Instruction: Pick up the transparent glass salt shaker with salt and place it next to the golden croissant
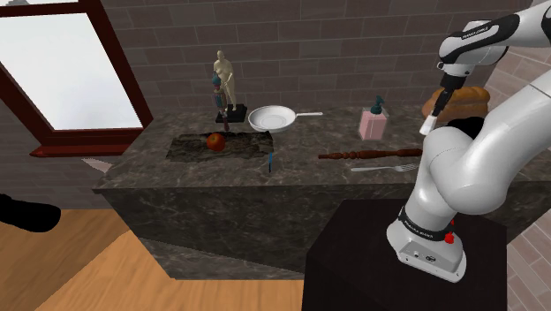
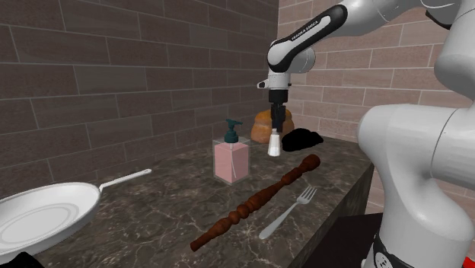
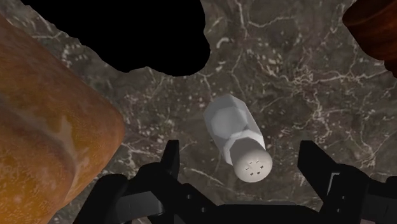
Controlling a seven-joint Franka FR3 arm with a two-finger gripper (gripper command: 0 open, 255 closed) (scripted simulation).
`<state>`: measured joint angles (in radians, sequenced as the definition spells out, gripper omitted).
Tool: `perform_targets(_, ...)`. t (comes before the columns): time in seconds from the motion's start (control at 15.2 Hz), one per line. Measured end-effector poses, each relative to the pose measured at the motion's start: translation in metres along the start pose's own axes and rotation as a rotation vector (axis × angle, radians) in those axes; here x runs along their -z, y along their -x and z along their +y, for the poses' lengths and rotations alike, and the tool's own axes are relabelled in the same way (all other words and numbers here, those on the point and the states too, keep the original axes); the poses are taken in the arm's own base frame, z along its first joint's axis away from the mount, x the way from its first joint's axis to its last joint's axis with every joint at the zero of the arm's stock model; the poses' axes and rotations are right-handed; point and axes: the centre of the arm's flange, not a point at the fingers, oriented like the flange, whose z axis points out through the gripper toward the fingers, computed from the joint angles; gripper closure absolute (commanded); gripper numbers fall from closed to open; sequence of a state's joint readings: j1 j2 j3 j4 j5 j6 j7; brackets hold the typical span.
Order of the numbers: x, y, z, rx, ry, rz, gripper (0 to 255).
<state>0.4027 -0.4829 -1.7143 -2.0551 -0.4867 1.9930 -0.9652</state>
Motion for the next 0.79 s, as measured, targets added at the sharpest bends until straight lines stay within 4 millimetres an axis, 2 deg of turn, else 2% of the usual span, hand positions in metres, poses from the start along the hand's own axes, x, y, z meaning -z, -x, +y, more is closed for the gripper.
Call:
perform_targets(0.13, 0.006, -0.001, 0.001, 0.000, 0.000, 0.000, 0)
perform_targets(0.33, 0.041, 0.002, 0.001, 0.000, 0.001, 0.000, 0)
perform_targets(0.4, 0.045, 0.000, 0.000, 0.000, 0.001, 0.000, 0)
perform_targets(0.79, 0.050, 0.000, 0.000, 0.000, 0.000, 0.000, 0)
